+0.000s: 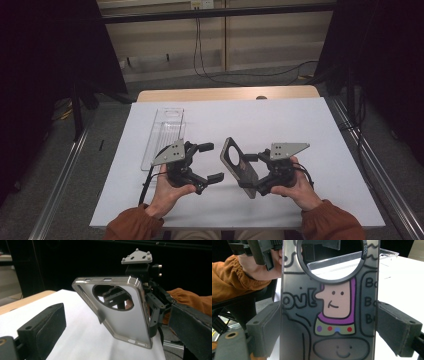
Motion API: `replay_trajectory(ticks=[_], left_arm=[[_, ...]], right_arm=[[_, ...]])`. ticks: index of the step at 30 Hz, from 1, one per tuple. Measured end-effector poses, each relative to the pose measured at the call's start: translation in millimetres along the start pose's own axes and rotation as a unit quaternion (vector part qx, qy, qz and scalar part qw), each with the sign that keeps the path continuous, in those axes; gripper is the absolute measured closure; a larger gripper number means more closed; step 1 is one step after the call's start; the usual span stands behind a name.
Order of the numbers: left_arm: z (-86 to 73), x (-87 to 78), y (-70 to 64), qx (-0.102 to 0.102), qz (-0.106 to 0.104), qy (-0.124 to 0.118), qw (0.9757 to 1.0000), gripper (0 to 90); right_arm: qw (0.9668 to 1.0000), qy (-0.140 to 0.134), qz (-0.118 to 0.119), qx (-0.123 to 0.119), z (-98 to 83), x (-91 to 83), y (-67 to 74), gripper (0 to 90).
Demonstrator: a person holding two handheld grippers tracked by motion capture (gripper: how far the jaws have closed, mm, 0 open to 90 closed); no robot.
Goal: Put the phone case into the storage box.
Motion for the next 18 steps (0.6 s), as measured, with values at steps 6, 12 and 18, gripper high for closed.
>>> replay_trajectory(ticks=[6,12,18], left_arm=[[-4.6,6.8,0.5,-0.002,-0.012,-0.003,0.9999,1.5],[-8.9,12.2,5.2,-0.009,-0.023,-0.002,0.9997,1.4],[-7.7,13.9,8.2,-0.009,-0.031,-0.012,0.9994,1.7]], right_arm=[[1.0,0.004,0.005,-0.001,-0.8,2.9,1.9,12.2],[0.9999,0.006,0.01,-0.003,-0.8,3.9,3.4,12.2],[0.9998,0.01,0.014,-0.005,-1.6,4.8,4.0,12.2]])
Point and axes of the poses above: each handheld gripper's, and its own axes: x roughly forward along the jaws, z roughly out of its top, y roughly to its left, the point moved 4 cm from there along x, roughly forward along the jaws, and after that the axes turned 6 degrees about x, right-handed, at the moved point
